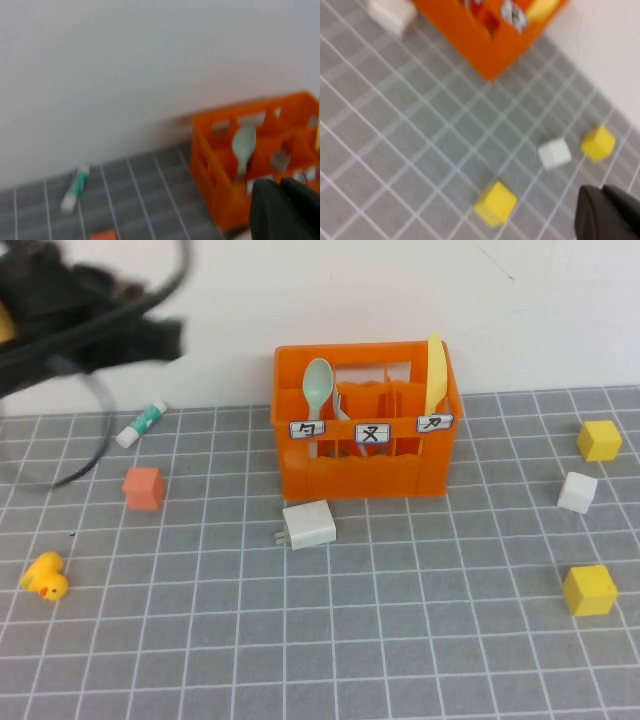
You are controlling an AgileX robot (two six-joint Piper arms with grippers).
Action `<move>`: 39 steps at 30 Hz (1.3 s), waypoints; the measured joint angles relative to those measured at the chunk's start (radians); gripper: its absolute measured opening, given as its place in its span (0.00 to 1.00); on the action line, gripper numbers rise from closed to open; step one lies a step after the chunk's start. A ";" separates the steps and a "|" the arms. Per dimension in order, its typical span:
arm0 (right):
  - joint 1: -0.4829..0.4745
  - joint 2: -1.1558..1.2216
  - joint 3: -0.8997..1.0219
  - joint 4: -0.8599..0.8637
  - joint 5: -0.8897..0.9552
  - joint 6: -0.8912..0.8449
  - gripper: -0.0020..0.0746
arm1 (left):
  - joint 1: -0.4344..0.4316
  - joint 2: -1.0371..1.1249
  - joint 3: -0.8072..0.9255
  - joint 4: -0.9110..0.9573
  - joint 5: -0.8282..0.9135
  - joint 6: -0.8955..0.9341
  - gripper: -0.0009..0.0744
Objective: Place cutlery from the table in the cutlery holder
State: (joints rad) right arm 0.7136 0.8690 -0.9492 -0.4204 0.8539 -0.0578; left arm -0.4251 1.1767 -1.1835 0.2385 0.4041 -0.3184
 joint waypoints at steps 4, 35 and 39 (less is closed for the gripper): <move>0.000 -0.094 0.007 0.023 -0.051 -0.040 0.02 | 0.000 -0.136 0.097 -0.049 0.129 0.027 0.01; 0.000 -0.544 0.668 0.184 -0.486 -0.083 0.02 | 0.000 -1.053 0.845 -0.153 0.061 0.200 0.01; 0.000 -0.544 0.668 0.184 -0.486 -0.083 0.02 | 0.000 -1.053 0.845 -0.153 0.061 0.200 0.01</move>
State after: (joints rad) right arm 0.7136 0.3255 -0.2808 -0.2361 0.3682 -0.1408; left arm -0.4251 0.1235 -0.3384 0.0855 0.4655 -0.1186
